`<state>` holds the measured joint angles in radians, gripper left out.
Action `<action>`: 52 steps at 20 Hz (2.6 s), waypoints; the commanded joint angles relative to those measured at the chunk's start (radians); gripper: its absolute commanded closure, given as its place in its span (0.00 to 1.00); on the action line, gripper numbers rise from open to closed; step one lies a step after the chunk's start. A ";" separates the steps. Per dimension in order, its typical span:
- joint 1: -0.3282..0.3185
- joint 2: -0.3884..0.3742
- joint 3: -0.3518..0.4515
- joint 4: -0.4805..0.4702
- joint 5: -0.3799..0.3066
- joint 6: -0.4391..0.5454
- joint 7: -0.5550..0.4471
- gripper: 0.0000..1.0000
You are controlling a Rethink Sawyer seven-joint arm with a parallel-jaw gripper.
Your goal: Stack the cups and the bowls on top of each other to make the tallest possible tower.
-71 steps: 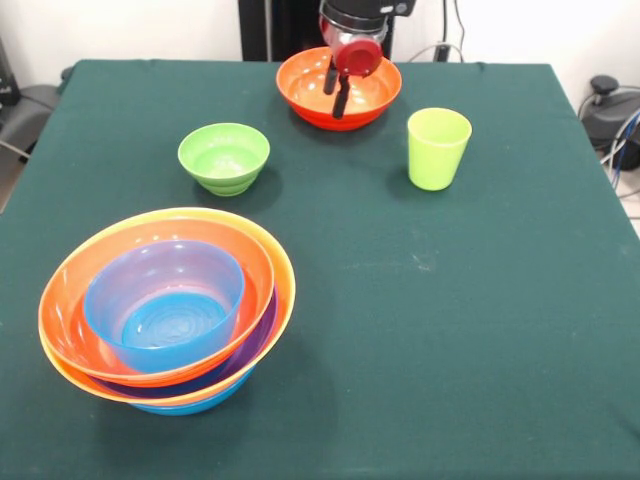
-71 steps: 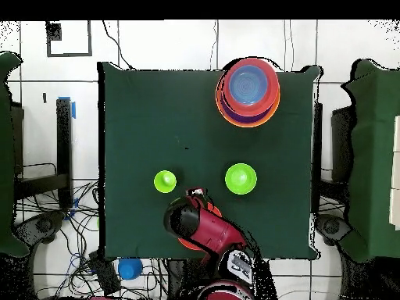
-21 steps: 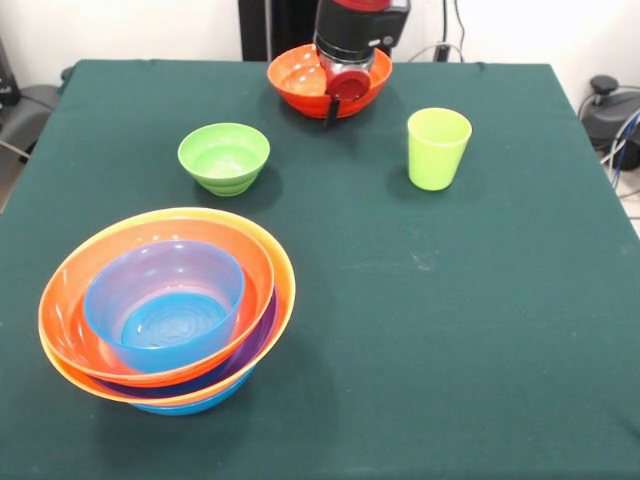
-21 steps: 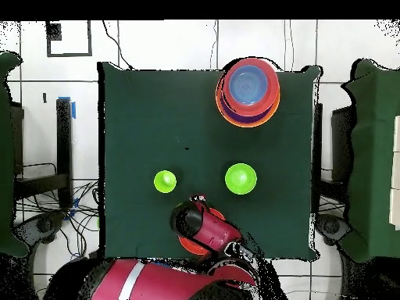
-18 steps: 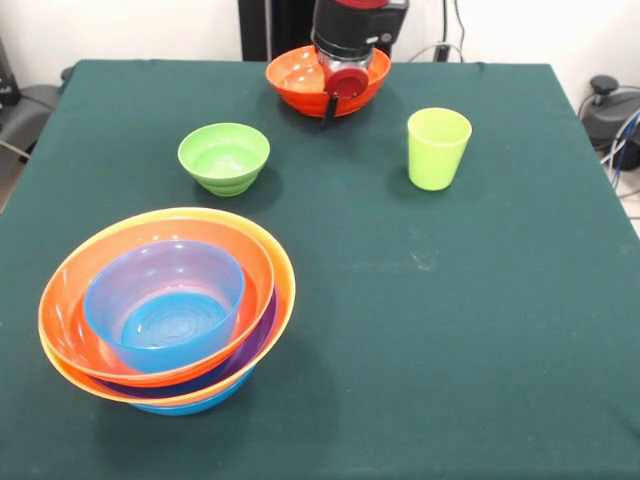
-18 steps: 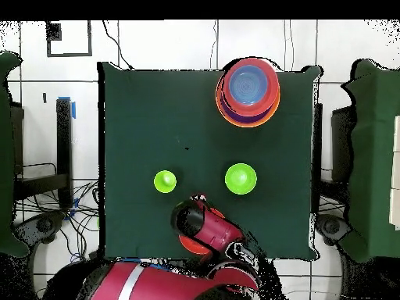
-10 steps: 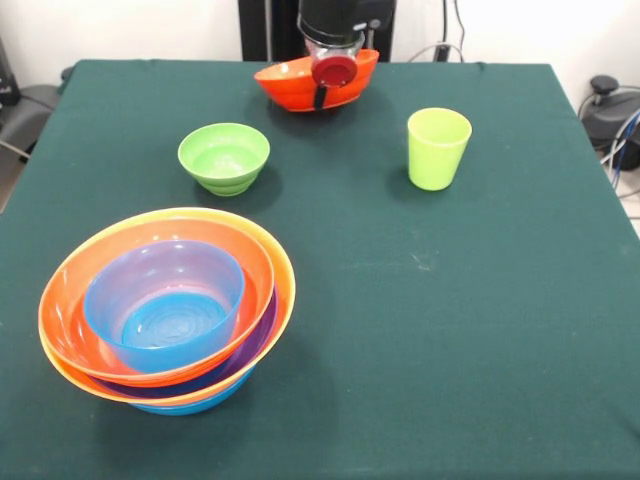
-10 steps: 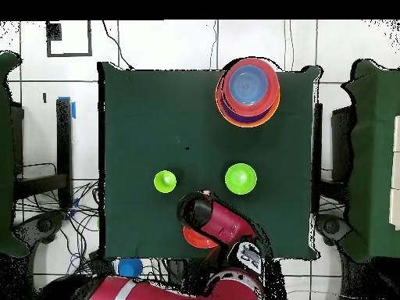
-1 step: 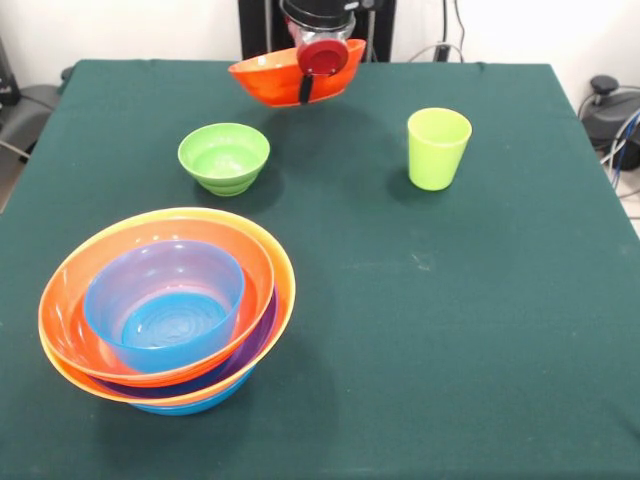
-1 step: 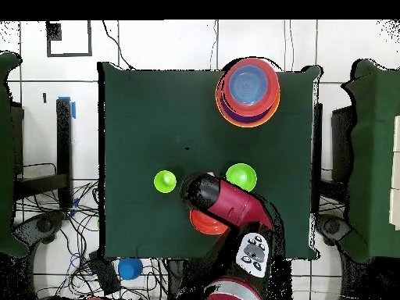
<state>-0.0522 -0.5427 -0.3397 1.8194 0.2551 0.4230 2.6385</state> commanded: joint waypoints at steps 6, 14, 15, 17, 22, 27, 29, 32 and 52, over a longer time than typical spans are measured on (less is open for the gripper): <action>-0.035 0.053 0.031 -0.365 -0.131 0.230 -0.097 1.00; -0.074 0.111 0.060 -0.603 -0.191 0.384 -0.139 1.00; -0.078 0.119 0.062 -0.637 -0.197 0.409 -0.143 1.00; -0.079 0.125 0.063 -0.682 -0.207 0.452 -0.145 1.00; -0.076 0.143 0.058 -0.789 -0.234 0.531 -0.143 1.00; -0.088 0.185 0.068 -0.934 -0.250 0.632 -0.162 1.00; -0.092 0.210 0.067 -1.011 -0.254 0.692 -0.170 1.00; -0.100 0.246 0.069 -1.107 -0.255 0.766 -0.191 1.00; -0.164 0.510 -0.010 -1.664 -0.191 1.032 -0.297 1.00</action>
<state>-0.1934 -0.1060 -0.3714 0.3445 0.0741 1.3065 2.6379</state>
